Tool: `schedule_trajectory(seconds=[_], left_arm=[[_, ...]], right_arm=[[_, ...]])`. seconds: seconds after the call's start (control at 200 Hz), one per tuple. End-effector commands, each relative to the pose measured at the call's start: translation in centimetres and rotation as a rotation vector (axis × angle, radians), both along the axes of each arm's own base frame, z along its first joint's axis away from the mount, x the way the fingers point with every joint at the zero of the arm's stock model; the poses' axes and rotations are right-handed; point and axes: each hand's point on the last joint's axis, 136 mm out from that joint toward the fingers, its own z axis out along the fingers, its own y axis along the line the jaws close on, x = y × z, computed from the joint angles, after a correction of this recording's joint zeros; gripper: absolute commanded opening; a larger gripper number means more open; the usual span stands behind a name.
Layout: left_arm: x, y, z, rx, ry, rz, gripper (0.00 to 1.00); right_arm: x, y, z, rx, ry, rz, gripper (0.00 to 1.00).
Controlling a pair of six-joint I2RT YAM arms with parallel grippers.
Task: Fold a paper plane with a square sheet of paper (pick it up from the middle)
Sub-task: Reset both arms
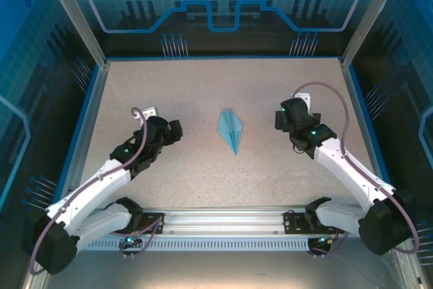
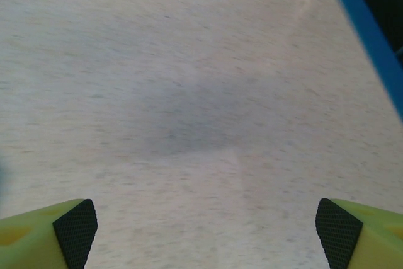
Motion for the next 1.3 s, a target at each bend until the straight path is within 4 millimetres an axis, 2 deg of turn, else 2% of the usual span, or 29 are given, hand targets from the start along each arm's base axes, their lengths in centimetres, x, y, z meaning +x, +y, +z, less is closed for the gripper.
schedule_trajectory(seconds=[0.0, 0.07, 0.155, 0.25, 0.28, 0.425, 0.515, 0.595, 0.7, 0.735, 0.79, 0.855, 0.97, 1.13, 1.225, 1.295], left_arm=[[-0.5, 4.2, 0.1, 0.157, -0.035, 0.074, 0.98], [-0.3, 6.8, -1.0, 0.132, -0.033, 0.149, 0.98], [0.2, 9.2, -2.4, 0.101, -0.004, 0.192, 0.99], [0.9, 10.6, -2.2, 0.169, -0.022, 0.192, 0.98], [1.2, 10.8, -2.4, 0.182, -0.041, 0.193, 0.99], [2.6, 10.6, -3.7, 0.22, -0.101, 0.152, 0.99], [3.6, 10.3, -4.1, 0.249, -0.099, 0.108, 0.98], [4.6, 9.6, -4.5, 0.25, -0.135, 0.058, 0.99], [5.7, 8.5, -5.1, 0.253, -0.162, -0.014, 0.98], [6.0, 8.1, -5.2, 0.256, -0.178, -0.041, 0.98], [6.8, 7.4, -5.1, 0.254, -0.212, -0.078, 0.98], [7.4, 6.8, -5.0, 0.26, -0.231, -0.12, 0.98], [8.7, 5.7, -4.7, 0.23, -0.286, -0.17, 0.99], [9.8, 4.5, -7.5, 0.221, -0.274, -0.245, 0.98], [9.6, 4.5, -7.4, 0.216, -0.284, -0.246, 0.98], [10.4, 6.5, -7.5, 0.208, -0.233, -0.14, 0.99]], right_arm=[[1.7, -0.6, -1.0, -0.061, -0.072, 0.079, 0.96], [2.5, -0.9, -3.8, -0.04, -0.059, 0.121, 0.97], [3.8, -1.5, -6.3, -0.053, -0.023, 0.133, 0.97], [5.2, -1.3, -7.9, -0.067, -0.049, 0.177, 0.96], [6.0, -1.1, -7.7, -0.064, -0.087, 0.196, 0.95], [8.1, -0.2, -6.6, -0.049, -0.202, 0.283, 0.94], [8.8, -0.1, -7.6, -0.002, -0.207, 0.332, 0.91], [8.2, -0.1, -7.7, 0.05, -0.22, 0.36, 0.91], [6.7, 1.3, -8.1, 0.057, -0.306, 0.46, 0.92], [6.9, 1.1, -7.7, 0.047, -0.347, 0.45, 0.94], [7.5, 0.6, -8.2, 0.074, -0.284, 0.417, 0.99], [7.5, -0.4, -8.3, 0.102, -0.277, 0.389, 1.0], [7.5, -0.2, -8.3, 0.09, -0.281, 0.388, 0.99], [7.6, -0.2, -8.3, 0.09, -0.283, 0.388, 0.99], [7.6, -0.2, -8.3, 0.089, -0.283, 0.388, 0.99], [7.6, -0.2, -8.3, 0.09, -0.283, 0.388, 0.99]])
